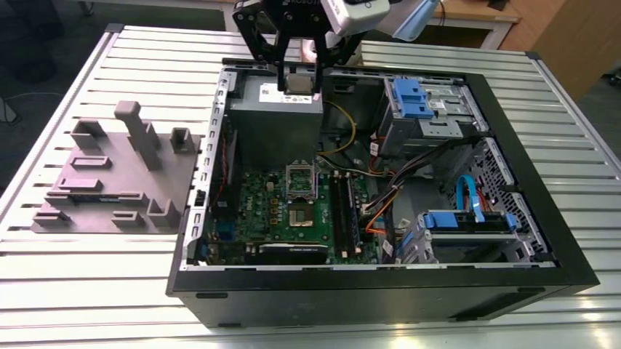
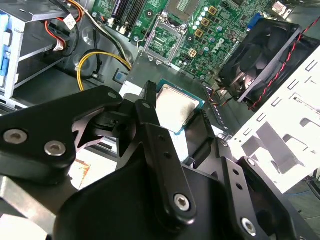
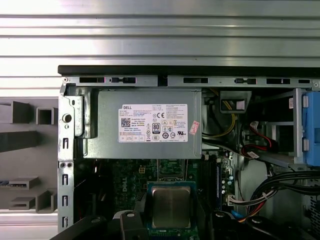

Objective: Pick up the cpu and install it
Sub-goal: 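Place the cpu into insertion slot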

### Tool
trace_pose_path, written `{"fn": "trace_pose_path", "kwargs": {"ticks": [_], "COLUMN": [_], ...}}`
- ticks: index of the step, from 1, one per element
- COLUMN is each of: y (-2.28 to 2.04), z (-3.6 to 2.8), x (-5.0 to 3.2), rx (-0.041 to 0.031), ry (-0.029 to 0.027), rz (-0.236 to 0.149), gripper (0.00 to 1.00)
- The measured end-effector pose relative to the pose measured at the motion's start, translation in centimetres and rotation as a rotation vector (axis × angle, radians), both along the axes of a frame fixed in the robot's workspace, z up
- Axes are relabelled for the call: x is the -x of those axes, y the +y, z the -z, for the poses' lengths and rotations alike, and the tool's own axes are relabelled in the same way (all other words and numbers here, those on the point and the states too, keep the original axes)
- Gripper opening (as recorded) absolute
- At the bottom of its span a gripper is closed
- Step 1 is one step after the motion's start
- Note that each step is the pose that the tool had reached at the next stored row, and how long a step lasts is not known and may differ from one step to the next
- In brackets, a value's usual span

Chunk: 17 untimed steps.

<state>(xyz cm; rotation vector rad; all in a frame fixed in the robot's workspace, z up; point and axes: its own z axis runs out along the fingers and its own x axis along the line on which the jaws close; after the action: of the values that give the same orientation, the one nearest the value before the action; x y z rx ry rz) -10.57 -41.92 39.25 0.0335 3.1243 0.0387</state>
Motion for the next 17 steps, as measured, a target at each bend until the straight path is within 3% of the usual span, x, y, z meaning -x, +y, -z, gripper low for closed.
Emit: {"fn": "trace_pose_path", "kwargs": {"ticks": [6, 9, 12, 14, 17], "y": [0.0, 0.0, -0.04, -0.24, -0.96], "z": [0.08, 0.37, 0.65, 0.81, 1.17], "x": [0.0, -0.02, -0.01, -0.02, -0.02], "rx": [-0.0003, -0.0001, -0.0002, 0.0001, -0.0001], "ry": [0.0005, 0.0079, 0.0089, 0.0091, 0.0091], "rz": [0.0, 0.005, 0.02, 0.025, 0.027], "gripper": [0.47, 0.47, 0.47, 0.47, 0.47]}}
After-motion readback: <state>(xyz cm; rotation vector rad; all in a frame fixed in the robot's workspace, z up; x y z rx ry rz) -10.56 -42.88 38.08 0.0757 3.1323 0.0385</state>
